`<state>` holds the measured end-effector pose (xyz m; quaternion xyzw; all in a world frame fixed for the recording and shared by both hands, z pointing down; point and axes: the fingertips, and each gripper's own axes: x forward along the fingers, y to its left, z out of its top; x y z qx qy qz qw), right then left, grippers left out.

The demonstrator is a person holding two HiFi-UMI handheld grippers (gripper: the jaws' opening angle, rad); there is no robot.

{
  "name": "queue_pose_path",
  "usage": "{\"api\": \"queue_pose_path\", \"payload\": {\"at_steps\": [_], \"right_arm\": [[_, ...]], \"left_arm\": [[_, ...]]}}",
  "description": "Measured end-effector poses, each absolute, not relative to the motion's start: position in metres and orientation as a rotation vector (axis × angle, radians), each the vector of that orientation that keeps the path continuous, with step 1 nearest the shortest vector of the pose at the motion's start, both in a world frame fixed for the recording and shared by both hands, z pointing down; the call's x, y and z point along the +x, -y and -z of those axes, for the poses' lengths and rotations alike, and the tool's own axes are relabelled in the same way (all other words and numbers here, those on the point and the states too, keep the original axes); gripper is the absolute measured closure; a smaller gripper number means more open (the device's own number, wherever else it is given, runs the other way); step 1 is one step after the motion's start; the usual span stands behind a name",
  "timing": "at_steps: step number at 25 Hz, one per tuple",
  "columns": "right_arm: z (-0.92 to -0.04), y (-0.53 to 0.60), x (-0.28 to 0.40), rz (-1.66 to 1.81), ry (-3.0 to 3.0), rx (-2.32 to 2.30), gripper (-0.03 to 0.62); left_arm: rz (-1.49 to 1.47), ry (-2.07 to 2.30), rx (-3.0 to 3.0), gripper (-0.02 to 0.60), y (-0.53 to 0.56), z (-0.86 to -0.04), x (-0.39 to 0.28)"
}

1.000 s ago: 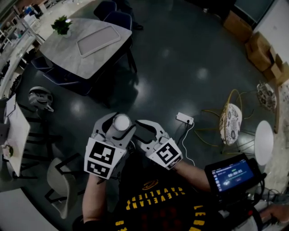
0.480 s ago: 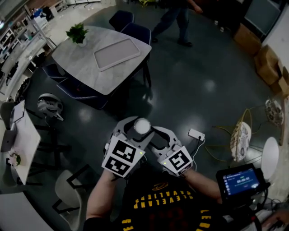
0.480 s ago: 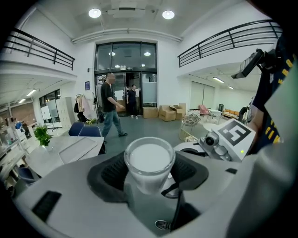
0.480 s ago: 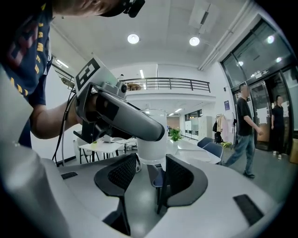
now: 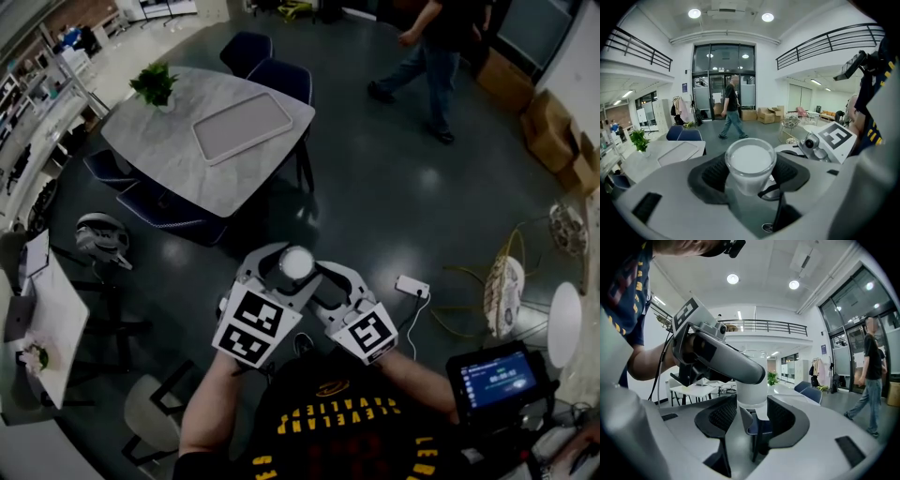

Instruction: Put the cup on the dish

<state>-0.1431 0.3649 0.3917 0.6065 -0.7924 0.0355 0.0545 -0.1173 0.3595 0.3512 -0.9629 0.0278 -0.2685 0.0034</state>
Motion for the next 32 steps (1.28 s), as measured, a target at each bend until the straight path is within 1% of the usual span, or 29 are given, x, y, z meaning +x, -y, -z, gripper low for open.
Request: {"api": "queue_pose_path", "payload": {"at_steps": [11,19,23,32], "right_arm": [[-0.410,-0.338,-0.130,-0.159,2.374,1.843,0.407],[-0.418,-0.294,-0.108,-0.162,2.464,1.736,0.407],[-0.416,-0.264,-0.087,-0.192,2.529,1.715,0.407],[-0.405,-0.201,-0.017,-0.092,2.565,1.599,0.407]], "left_arm": [[0.867,-0.060,-3.060,0.312,-0.330,-0.370,-0.105],[0.881,-0.138,-3.071,0.313,-0.284,-0.377,-0.083],[0.914,-0.179,-3.065,0.313,-0.253,-0.380,-0.061],[0.930,-0.274,-3.074,0.313,-0.187,-0.383,0.007]]}}
